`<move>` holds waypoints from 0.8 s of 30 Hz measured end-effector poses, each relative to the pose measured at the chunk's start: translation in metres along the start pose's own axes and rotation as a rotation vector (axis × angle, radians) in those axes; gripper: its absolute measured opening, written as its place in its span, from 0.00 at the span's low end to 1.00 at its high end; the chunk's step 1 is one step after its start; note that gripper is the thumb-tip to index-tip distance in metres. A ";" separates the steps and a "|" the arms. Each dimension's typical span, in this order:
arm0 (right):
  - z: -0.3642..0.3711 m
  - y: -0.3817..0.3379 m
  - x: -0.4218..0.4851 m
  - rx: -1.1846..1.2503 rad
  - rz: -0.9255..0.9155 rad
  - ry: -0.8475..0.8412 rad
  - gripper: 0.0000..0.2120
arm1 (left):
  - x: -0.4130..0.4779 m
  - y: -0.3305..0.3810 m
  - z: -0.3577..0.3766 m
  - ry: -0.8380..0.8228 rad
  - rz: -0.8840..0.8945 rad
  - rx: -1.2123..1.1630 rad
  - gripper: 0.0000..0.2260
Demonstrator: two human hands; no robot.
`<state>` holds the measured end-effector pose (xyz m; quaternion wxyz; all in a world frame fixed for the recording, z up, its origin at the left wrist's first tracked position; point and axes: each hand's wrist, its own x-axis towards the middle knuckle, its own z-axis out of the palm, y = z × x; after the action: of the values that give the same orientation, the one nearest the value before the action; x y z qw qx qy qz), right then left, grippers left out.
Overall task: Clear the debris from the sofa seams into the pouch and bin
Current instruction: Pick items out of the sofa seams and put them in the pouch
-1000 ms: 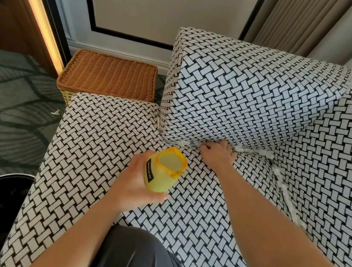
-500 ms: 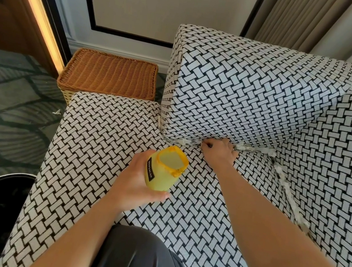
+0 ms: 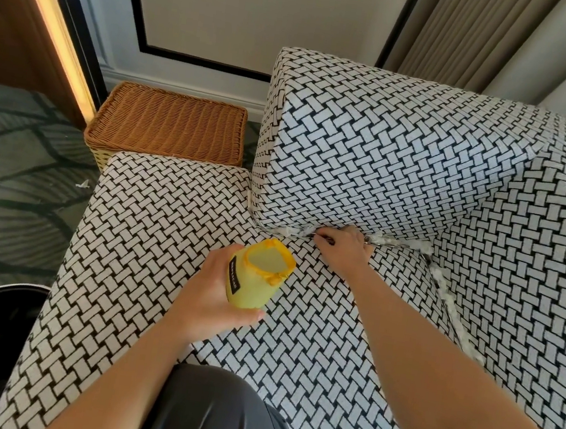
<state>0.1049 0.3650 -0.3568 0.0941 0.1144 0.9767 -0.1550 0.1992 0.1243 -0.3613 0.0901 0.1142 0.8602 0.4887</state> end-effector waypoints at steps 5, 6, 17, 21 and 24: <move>0.006 -0.002 -0.014 0.145 -0.065 0.241 0.13 | 0.000 0.000 0.000 0.002 0.006 -0.005 0.36; 0.007 -0.003 -0.020 0.196 -0.073 0.266 0.14 | 0.000 0.000 0.000 0.003 0.007 -0.004 0.37; -0.009 -0.034 -0.125 0.950 -0.144 0.128 0.08 | -0.005 0.004 -0.004 -0.015 -0.021 0.012 0.46; -0.018 -0.057 -0.138 0.947 -0.215 0.121 0.06 | -0.011 0.008 -0.004 -0.045 -0.006 0.003 0.44; -0.015 -0.067 -0.138 0.773 -0.258 0.064 0.07 | -0.012 0.009 -0.004 -0.044 0.010 0.032 0.44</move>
<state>0.2177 0.2815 -0.2933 -0.0065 0.0229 0.8553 -0.5175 0.2111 0.1223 -0.3511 0.1047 0.1308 0.8652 0.4727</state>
